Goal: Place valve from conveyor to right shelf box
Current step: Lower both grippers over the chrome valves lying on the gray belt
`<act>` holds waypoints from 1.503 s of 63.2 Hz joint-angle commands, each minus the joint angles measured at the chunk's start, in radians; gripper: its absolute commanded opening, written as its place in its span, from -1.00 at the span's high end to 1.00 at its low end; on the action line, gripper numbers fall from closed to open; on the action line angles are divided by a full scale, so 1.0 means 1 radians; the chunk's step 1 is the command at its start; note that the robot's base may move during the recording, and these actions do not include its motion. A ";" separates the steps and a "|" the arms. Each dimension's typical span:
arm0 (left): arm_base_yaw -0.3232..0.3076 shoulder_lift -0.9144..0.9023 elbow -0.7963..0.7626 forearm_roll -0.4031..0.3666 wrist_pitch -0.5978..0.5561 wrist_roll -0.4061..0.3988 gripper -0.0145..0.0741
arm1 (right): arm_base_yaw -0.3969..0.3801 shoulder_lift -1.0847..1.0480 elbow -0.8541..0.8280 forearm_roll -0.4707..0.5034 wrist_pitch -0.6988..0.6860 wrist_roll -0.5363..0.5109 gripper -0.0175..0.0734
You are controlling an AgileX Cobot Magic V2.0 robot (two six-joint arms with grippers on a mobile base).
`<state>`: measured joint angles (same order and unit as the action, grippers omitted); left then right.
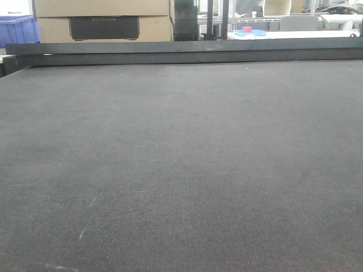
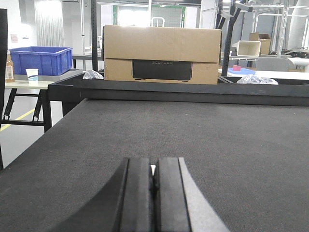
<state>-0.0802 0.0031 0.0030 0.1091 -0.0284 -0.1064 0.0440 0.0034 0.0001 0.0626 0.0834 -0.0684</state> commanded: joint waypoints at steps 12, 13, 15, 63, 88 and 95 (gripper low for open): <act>-0.002 -0.003 -0.003 0.035 -0.022 0.000 0.92 | -0.004 -0.003 0.000 -0.006 -0.161 -0.002 0.97; -0.002 -0.003 -0.003 0.035 -0.014 0.000 0.92 | -0.004 -0.003 0.000 -0.006 -0.172 -0.002 0.97; -0.002 -0.003 -0.003 0.030 0.008 0.000 0.92 | -0.004 -0.003 0.000 -0.006 -0.207 -0.002 0.97; -0.002 0.652 -0.875 -0.016 0.866 0.000 0.92 | -0.002 0.579 -0.719 0.056 0.604 0.000 0.97; -0.002 1.121 -1.124 -0.053 1.003 0.000 0.92 | -0.002 1.050 -1.105 0.046 1.079 0.000 0.97; -0.002 1.181 -1.125 -0.053 1.005 0.000 0.92 | -0.002 1.135 -1.170 0.039 1.133 0.000 0.97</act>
<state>-0.0802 1.1487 -1.1125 0.0644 0.9815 -0.1064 0.0440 1.0798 -1.1198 0.1194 1.1670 -0.0684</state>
